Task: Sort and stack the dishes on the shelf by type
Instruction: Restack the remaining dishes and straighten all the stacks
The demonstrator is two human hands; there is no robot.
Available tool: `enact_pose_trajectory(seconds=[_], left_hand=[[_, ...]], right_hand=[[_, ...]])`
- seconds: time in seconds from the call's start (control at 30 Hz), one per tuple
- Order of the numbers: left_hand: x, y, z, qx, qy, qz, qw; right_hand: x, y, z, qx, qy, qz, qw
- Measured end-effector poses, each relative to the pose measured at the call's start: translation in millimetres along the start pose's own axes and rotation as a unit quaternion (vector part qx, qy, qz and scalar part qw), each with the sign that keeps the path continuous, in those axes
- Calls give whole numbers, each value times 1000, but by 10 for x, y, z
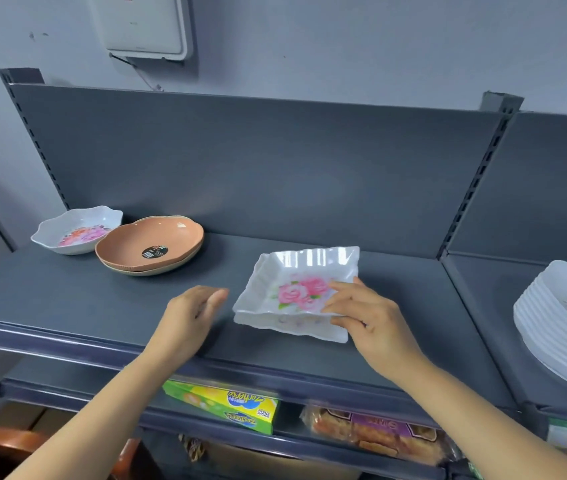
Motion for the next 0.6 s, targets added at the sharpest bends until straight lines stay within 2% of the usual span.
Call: enact_pose_trajectory(seconds=[0.07, 0.13, 0.3, 0.4, 0.53, 0.6], left_hand=[[49, -54, -13, 11, 35, 57, 998], [29, -104, -45, 25, 44, 78, 996], [-55, -224, -217, 61, -2, 52, 997], [-46, -289, -295, 85, 28, 70, 993], [-35, -329, -331, 139, 120, 109, 977], [-57, -321, -320, 169, 179, 121, 962]], right_hand=[[-39, 31, -88, 22, -13, -11, 1000], [-87, 67, -124, 46, -12, -32, 998], [-106, 149, -49, 112, 31, -126, 985], [-40, 88, 23, 99, 12, -193, 976], [-92, 6, -30, 74, -84, -383, 917], [-112, -10, -99, 76, -118, -409, 902]])
Point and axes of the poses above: each hand's wrist, its own y-axis away from the middle knuckle, its own z-axis out of the back of the hand, x = y × z, the point moved 1 cm from there along -y, towards the middle knuckle, and after that the axes turned 1 degree about -z, right-handed, at the moved point
